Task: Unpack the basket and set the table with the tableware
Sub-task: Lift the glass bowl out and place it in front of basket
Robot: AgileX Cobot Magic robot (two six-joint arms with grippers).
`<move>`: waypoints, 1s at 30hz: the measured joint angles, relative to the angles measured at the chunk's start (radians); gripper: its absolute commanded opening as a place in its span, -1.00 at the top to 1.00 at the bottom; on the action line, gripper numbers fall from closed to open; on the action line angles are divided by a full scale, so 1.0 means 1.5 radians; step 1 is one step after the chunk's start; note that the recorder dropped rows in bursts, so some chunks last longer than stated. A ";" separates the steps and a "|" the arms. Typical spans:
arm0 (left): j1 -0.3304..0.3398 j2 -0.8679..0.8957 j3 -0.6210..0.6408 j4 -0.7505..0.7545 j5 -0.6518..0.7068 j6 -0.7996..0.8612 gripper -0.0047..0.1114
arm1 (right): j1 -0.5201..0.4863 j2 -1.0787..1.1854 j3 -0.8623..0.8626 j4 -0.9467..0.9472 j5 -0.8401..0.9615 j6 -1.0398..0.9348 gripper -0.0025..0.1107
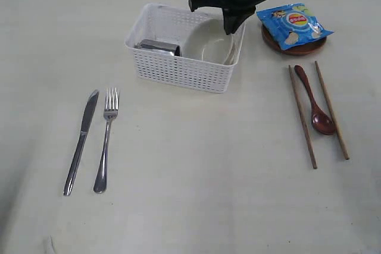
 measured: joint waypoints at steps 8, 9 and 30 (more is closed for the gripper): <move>0.000 0.000 0.000 0.000 0.000 0.000 0.92 | -0.003 -0.002 -0.046 0.002 0.004 -0.031 0.96; 0.000 0.000 0.000 0.000 0.000 0.000 0.92 | -0.003 -0.011 -0.060 0.002 0.004 -0.034 0.96; 0.000 0.000 0.000 0.000 0.000 0.000 0.92 | -0.072 -0.241 0.000 0.219 0.006 -0.184 0.96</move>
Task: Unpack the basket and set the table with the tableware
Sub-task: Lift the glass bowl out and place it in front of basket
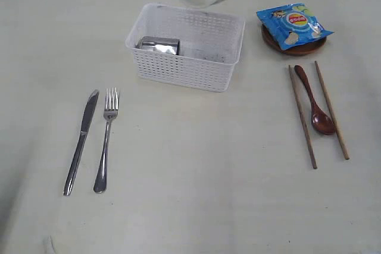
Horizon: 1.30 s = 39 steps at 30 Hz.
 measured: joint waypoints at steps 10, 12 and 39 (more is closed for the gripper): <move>0.000 0.000 0.000 0.000 0.000 0.000 0.92 | -0.017 -0.064 0.262 0.218 -0.002 -0.177 0.96; 0.000 0.000 0.000 0.000 0.000 0.000 0.92 | -0.017 -0.069 0.317 0.239 -0.002 -0.203 0.96; 0.000 0.000 0.000 0.000 0.000 0.000 0.92 | 0.028 0.091 0.585 0.444 -0.090 -0.402 0.96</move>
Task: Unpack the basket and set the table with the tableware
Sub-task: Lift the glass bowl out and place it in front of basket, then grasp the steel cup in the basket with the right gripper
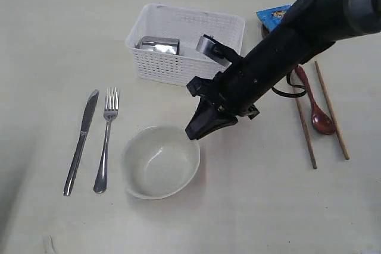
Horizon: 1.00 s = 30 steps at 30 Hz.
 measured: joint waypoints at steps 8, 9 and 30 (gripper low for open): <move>0.000 0.000 0.000 0.000 0.000 0.000 0.92 | 0.000 -0.012 -0.016 -0.032 -0.031 0.000 0.96; 0.000 0.000 0.000 0.000 0.000 0.000 0.92 | 0.000 -0.018 -0.016 -0.037 -0.031 0.000 0.96; 0.000 0.000 0.000 0.000 0.000 0.000 0.92 | 0.000 -0.090 -0.139 -0.190 -0.016 0.150 0.10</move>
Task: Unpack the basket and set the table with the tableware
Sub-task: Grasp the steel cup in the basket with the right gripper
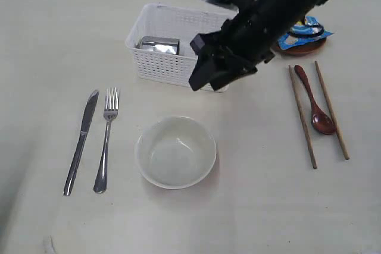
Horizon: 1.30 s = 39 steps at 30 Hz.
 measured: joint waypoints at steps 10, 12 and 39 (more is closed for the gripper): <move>0.000 0.000 0.000 0.000 0.000 0.000 0.92 | 0.000 0.039 -0.188 -0.068 -0.054 0.163 0.10; 0.000 0.000 0.000 0.000 0.000 0.000 0.92 | 0.000 0.072 -0.233 -0.068 -0.055 0.184 0.10; 0.000 0.000 0.000 0.000 0.000 0.000 0.92 | 0.003 0.340 -0.408 0.130 -0.097 0.137 0.96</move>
